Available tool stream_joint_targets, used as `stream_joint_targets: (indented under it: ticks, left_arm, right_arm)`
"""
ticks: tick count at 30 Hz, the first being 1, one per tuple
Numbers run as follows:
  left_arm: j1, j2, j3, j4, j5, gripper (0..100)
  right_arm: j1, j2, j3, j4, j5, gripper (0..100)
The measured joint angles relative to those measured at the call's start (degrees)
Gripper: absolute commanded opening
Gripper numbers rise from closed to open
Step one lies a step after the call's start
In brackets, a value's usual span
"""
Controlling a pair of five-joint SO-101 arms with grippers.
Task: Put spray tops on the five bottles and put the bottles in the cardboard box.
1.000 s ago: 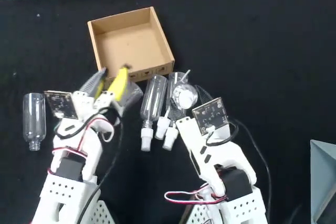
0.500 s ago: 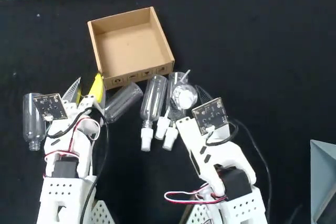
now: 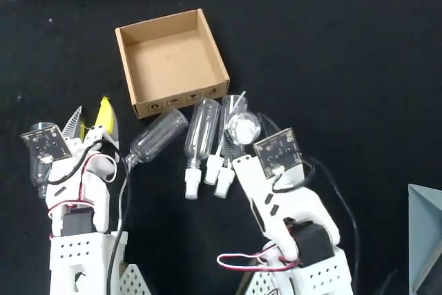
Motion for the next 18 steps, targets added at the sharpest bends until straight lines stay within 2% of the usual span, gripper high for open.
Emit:
stream_joint_targets:
  ticks: [9, 18]
  left_arm:
    - [-0.70, 0.00, 0.00, 2.55, 0.00, 18]
    - [-0.70, 0.00, 0.00, 2.64, 0.00, 18]
  right_arm:
    - [0.00, 0.53, -9.67, 0.62, 0.00, 6.7]
    - [-0.09, 24.26, -27.69, 0.62, 0.00, 6.7]
